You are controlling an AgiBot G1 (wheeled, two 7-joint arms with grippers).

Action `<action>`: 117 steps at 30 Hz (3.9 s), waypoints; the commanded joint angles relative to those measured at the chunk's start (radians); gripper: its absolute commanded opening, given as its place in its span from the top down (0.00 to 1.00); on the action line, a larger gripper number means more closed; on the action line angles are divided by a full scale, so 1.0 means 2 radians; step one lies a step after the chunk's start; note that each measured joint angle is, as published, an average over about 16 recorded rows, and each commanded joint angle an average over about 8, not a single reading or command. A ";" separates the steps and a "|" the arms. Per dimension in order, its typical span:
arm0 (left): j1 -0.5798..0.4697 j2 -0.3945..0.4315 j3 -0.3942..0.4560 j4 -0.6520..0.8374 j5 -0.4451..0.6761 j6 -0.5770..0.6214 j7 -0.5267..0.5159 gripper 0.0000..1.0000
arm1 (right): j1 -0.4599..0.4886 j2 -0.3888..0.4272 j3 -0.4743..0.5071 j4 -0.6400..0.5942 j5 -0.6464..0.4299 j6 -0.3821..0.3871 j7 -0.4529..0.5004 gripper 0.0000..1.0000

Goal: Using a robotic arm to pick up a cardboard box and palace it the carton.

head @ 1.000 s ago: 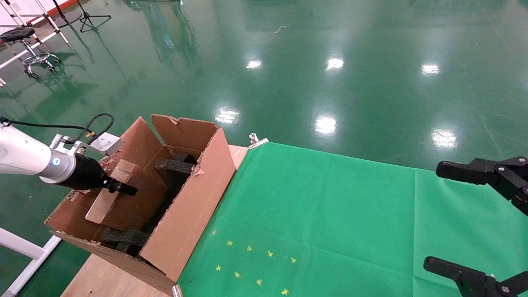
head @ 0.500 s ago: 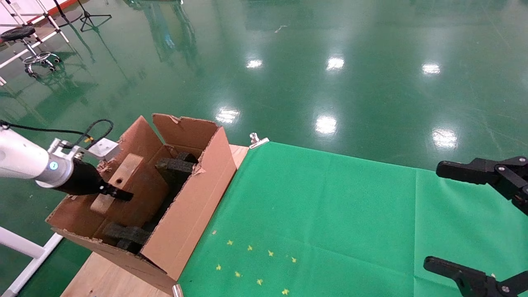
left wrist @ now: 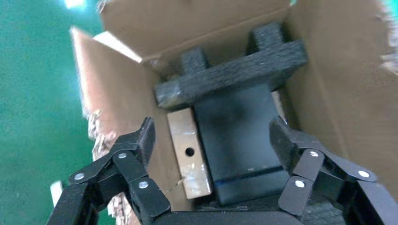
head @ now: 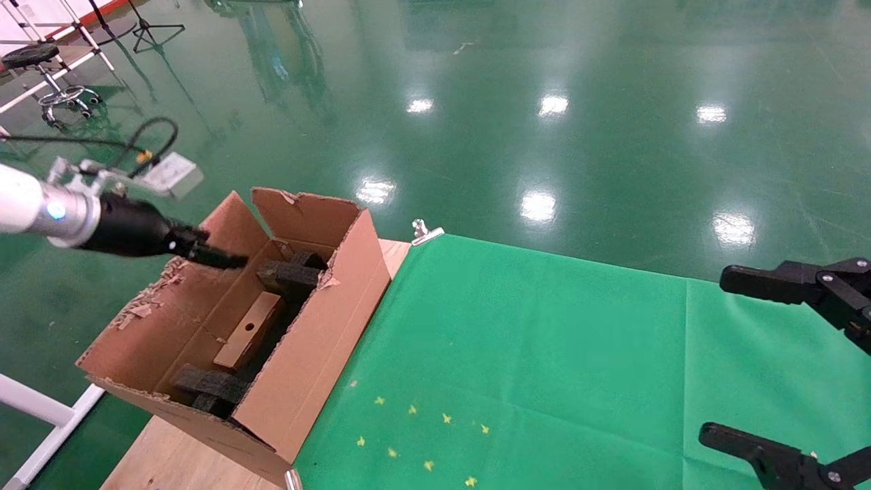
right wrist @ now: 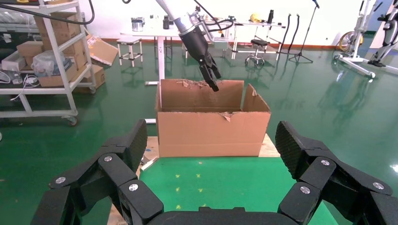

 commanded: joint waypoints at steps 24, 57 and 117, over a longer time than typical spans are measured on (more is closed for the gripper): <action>0.063 -0.021 -0.064 -0.121 -0.092 0.049 0.031 0.00 | 0.000 0.000 0.000 0.000 0.000 0.000 0.000 0.00; 0.304 -0.044 -0.261 -0.416 -0.363 0.123 0.095 0.00 | 0.000 0.000 0.000 0.000 0.000 0.000 0.000 0.00; 0.422 -0.055 -0.356 -0.559 -0.494 0.159 0.126 0.00 | 0.000 0.000 0.000 0.000 0.001 0.000 0.000 0.00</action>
